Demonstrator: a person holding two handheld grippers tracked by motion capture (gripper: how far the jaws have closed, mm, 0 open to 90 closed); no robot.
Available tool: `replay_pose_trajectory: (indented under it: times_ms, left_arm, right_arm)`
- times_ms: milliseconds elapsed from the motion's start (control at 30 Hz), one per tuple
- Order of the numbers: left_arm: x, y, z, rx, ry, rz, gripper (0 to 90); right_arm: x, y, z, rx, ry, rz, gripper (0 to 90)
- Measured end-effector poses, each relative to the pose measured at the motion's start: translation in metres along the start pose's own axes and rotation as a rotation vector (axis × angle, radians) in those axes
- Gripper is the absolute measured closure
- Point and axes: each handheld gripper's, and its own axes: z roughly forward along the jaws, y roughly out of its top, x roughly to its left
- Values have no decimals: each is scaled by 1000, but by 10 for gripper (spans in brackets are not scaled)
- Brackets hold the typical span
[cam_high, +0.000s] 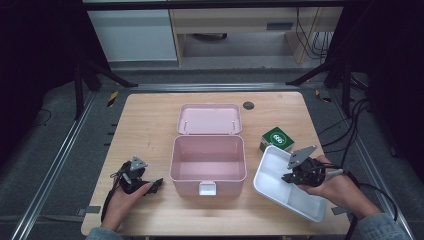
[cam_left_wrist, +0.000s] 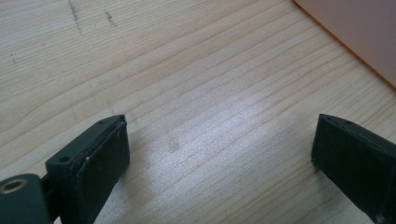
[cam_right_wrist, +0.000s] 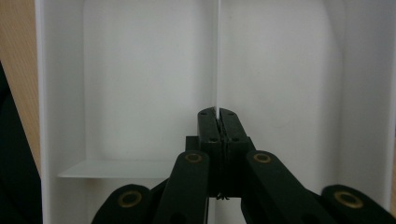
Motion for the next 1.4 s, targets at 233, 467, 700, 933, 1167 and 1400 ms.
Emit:
replay_pose_trajectory:
  times_ms: [233,467,700,933,1167,1400]
  left_arm:
    - [0,0,0,-1,0,1,35]
    - [0,0,0,-1,-1,1,35]
    - [0,0,0,-1,-1,2,35]
    - [0,0,0,-2,-1,1,35]
    - [0,0,0,-2,-1,2,35]
    - [0,0,0,-2,-3,4,35]
  right_arm:
    - [4,-7,23,40,29,-2,900]
    - [1,-12,39,68,43,0,900]
    - [-2,-20,45,44,45,33,846]
    - [-17,-10,19,-130,-34,193,521]
    - [-34,-1,11,-172,-158,296,299]
    - [-52,12,16,-171,-240,401,105]
